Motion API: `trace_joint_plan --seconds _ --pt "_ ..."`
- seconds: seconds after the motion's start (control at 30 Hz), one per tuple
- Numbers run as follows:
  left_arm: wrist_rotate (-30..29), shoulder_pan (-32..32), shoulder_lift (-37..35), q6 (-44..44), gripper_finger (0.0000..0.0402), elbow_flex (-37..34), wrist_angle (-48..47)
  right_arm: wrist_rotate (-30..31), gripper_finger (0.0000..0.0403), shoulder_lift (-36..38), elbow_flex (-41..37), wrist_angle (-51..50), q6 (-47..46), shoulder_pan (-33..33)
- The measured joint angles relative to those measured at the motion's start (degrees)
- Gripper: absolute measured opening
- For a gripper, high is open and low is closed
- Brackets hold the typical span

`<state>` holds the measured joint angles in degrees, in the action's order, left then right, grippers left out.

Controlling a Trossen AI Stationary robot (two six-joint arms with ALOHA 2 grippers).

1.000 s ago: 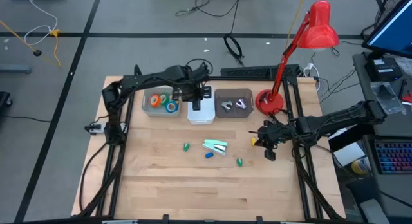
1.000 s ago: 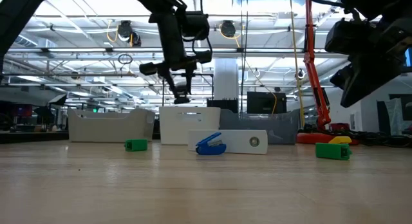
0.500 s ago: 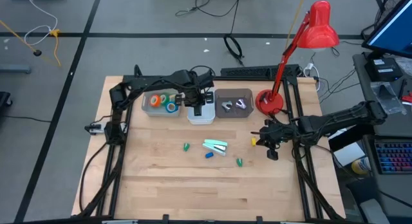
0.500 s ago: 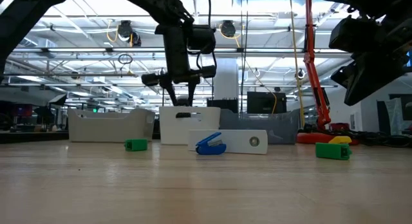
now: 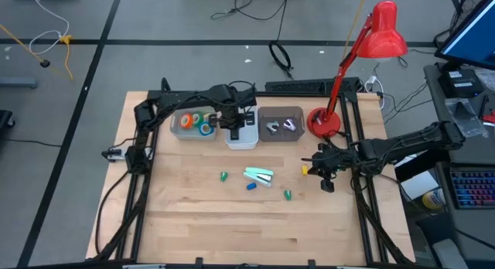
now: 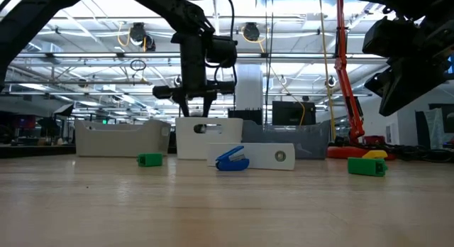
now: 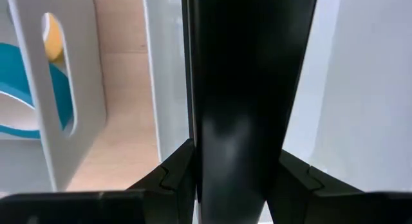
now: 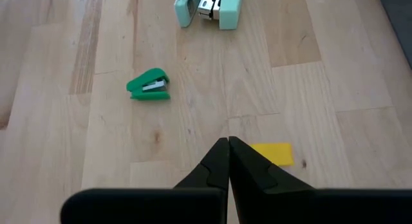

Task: Pick and place Stapler, Stapler remover, tape
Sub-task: Put the black stapler into the white bin

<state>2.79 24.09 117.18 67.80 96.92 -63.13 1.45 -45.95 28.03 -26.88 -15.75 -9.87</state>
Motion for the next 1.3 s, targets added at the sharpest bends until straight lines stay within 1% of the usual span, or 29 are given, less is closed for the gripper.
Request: trace_joint_plan --seconds 1.03,1.3 --pt "-3.1 -0.8 0.0 0.0 0.0139 0.0 0.3 0.0 0.0001 0.0 0.0 0.0 0.0 0.0" --pt "-2.5 -1.2 2.1 -0.8 0.0139 0.0 0.2 0.0 0.0001 0.0 0.0 0.0 -0.7 0.0"
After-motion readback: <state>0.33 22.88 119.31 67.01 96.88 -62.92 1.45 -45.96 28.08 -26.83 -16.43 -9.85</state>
